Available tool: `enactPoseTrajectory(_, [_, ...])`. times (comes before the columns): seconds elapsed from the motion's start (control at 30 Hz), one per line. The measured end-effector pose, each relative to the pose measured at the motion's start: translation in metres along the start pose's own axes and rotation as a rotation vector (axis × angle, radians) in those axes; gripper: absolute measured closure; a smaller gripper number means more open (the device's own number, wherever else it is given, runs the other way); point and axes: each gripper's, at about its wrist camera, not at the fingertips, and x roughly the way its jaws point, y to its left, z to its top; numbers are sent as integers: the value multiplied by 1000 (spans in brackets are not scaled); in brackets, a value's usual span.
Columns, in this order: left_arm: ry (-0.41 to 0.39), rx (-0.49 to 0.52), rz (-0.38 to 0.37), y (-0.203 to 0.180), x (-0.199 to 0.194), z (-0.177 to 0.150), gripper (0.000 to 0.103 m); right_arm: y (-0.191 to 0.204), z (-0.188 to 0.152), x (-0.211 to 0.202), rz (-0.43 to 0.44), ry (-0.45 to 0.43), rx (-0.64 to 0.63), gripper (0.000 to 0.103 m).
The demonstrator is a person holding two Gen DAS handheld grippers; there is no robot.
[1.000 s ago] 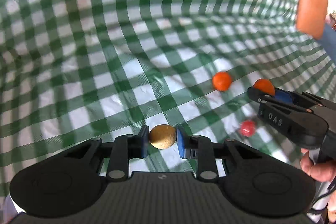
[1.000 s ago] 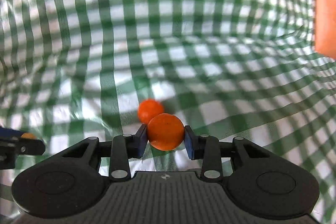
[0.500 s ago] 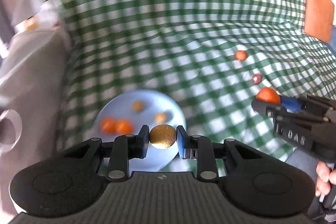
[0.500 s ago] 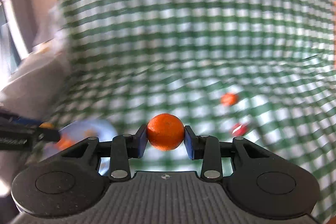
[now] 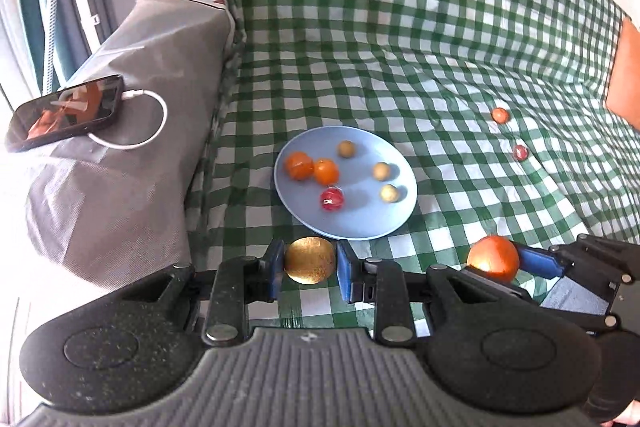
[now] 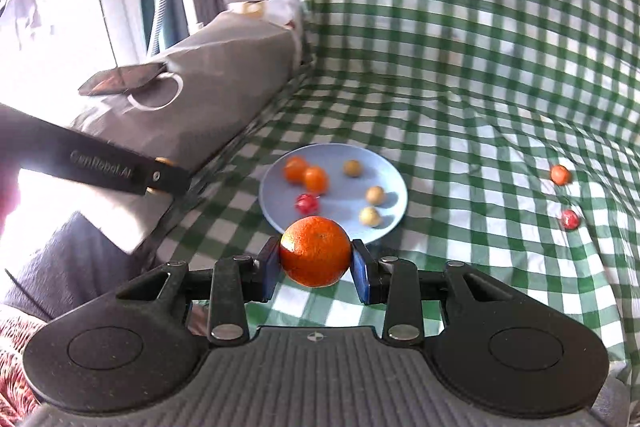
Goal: Organize fruits
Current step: 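Carry the yellow fruit and orange over the blue plate and open both grippers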
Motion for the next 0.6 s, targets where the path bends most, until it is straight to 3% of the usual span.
enactPoseTrajectory(0.6, [-10,-46,-23,13,6,4,72,4,-1,10,-20,30,-29,65])
